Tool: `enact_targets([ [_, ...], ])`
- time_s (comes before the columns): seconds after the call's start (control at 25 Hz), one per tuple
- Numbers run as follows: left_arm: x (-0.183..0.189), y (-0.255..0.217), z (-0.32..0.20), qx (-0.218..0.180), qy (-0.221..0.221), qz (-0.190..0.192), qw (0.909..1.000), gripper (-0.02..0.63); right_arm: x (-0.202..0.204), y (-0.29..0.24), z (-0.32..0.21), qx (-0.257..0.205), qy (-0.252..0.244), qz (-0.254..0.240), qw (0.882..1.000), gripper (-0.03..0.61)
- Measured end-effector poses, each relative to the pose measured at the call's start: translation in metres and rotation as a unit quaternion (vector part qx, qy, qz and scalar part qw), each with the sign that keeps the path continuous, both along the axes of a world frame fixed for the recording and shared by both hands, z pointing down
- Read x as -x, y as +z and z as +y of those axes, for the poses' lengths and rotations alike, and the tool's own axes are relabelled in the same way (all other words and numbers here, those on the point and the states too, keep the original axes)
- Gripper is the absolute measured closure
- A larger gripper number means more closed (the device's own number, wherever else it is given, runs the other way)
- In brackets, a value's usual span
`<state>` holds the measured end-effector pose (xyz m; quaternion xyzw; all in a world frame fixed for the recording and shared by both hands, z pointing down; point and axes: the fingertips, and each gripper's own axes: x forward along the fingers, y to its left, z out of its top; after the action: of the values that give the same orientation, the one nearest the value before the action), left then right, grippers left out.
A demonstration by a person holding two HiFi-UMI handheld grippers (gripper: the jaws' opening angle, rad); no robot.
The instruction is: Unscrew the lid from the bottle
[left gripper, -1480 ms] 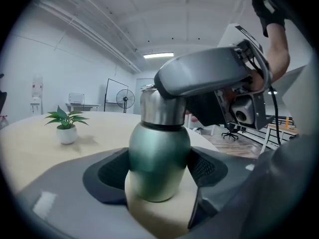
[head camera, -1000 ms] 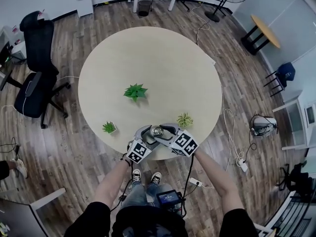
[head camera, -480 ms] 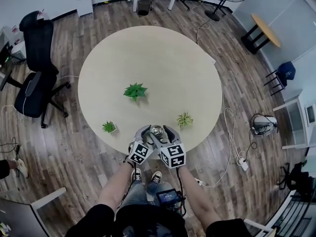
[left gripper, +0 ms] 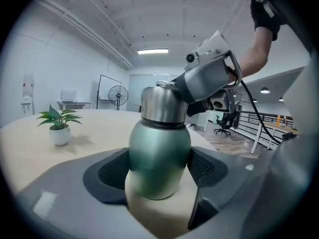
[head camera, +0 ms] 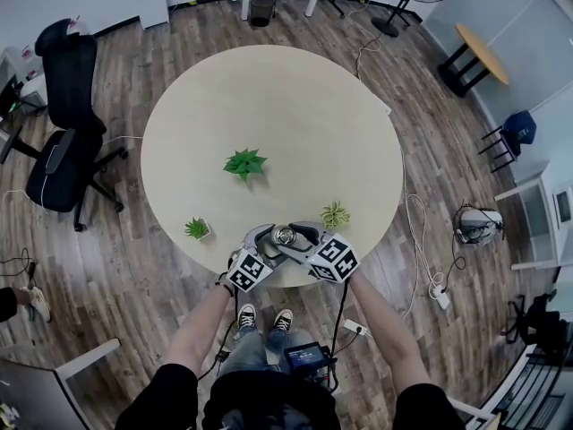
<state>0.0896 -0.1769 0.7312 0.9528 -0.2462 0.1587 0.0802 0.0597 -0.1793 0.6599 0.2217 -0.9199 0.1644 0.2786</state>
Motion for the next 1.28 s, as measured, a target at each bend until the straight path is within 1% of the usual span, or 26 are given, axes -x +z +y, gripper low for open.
enact_targets([
  [0.04,0.000,0.000,0.000,0.000,-0.002,0.000,1.0000,0.250,0.001,-0.001,-0.002,0.005,-0.003,0.003,1.000,0.324],
  [0.08,0.000,0.000,0.000,-0.001,-0.007,0.001,1.0000,0.250,0.001,-0.002,-0.003,0.003,0.006,0.006,1.000,0.311],
  [0.12,0.000,0.000,0.000,-0.001,-0.013,0.002,0.9999,0.250,0.002,-0.003,-0.005,-0.005,0.025,0.006,1.000,0.291],
  [0.2,0.000,0.001,0.000,-0.003,-0.023,0.003,0.9997,0.250,0.002,-0.006,-0.005,-0.024,0.084,-0.004,0.996,0.233],
  [0.28,0.000,0.001,0.000,-0.004,-0.030,0.002,0.9995,0.251,0.003,-0.005,-0.003,-0.040,0.151,-0.013,0.988,0.233],
  [0.36,0.000,0.002,0.000,-0.004,-0.035,0.003,0.9994,0.252,0.002,-0.003,-0.002,-0.058,0.208,-0.007,0.976,0.236],
  [0.4,0.000,0.002,0.000,-0.004,-0.036,0.003,0.9993,0.251,0.000,-0.003,-0.003,-0.067,0.231,-0.002,0.971,0.253],
  [0.44,0.000,0.001,0.000,-0.004,-0.037,0.003,0.9993,0.252,-0.002,-0.003,-0.004,-0.074,0.248,0.001,0.966,0.299],
  [0.48,0.000,0.001,0.001,-0.004,-0.036,0.003,0.9993,0.252,-0.003,-0.003,-0.005,-0.077,0.255,0.000,0.964,0.302],
  [0.52,0.000,0.000,0.001,-0.003,-0.035,0.004,0.9994,0.252,-0.002,-0.003,-0.005,-0.078,0.250,-0.001,0.965,0.302],
  [0.56,0.001,0.000,0.001,-0.003,-0.033,0.004,0.9994,0.252,-0.002,-0.003,-0.005,-0.076,0.234,-0.004,0.969,0.304],
  [0.6,0.001,0.000,0.000,-0.003,-0.030,0.003,0.9995,0.252,-0.001,-0.003,-0.004,-0.073,0.206,-0.006,0.976,0.304],
  [0.68,0.001,0.000,0.001,-0.003,-0.024,0.002,0.9997,0.252,0.001,-0.002,-0.001,-0.064,0.122,-0.005,0.990,0.305],
  [0.72,0.000,0.001,0.002,-0.003,-0.019,0.001,0.9998,0.252,0.001,-0.001,0.002,-0.057,0.072,0.003,0.996,0.305],
  [0.76,0.000,0.001,0.002,-0.005,-0.013,0.000,0.9999,0.252,0.001,-0.001,0.004,-0.048,0.022,0.017,0.998,0.307],
  [0.84,-0.001,0.001,0.002,-0.008,0.005,-0.005,0.9999,0.252,0.003,0.000,0.007,-0.029,-0.060,0.056,0.996,0.308],
  [0.88,-0.001,0.001,0.002,-0.008,0.011,-0.006,0.9999,0.253,0.004,0.000,0.007,-0.021,-0.083,0.071,0.994,0.308],
  [0.92,-0.001,0.001,0.001,-0.006,0.014,-0.007,0.9999,0.253,0.005,0.000,0.005,-0.014,-0.089,0.078,0.993,0.307],
  [0.96,-0.001,0.001,0.002,-0.004,0.013,-0.007,0.9999,0.253,0.006,0.000,0.004,-0.006,-0.078,0.075,0.994,0.305],
  [1.0,-0.002,0.001,0.002,-0.003,0.009,-0.006,0.9999,0.253,0.006,-0.001,0.003,-0.001,-0.052,0.065,0.997,0.291],
  [1.08,-0.002,0.001,0.002,-0.005,-0.001,-0.004,1.0000,0.253,0.004,-0.005,0.003,0.001,0.018,0.030,0.999,0.270],
  [1.12,-0.001,0.001,0.001,-0.007,-0.007,-0.004,0.9999,0.253,0.003,-0.007,0.003,-0.009,0.056,0.017,0.998,0.259],
  [1.2,-0.001,0.001,0.001,-0.006,-0.017,-0.006,0.9998,0.253,0.000,-0.008,0.002,-0.043,0.126,0.015,0.991,0.258],
  [1.28,-0.001,0.001,0.001,-0.005,-0.028,-0.007,0.9996,0.253,-0.003,-0.004,0.003,-0.063,0.184,0.026,0.981,0.275],
])
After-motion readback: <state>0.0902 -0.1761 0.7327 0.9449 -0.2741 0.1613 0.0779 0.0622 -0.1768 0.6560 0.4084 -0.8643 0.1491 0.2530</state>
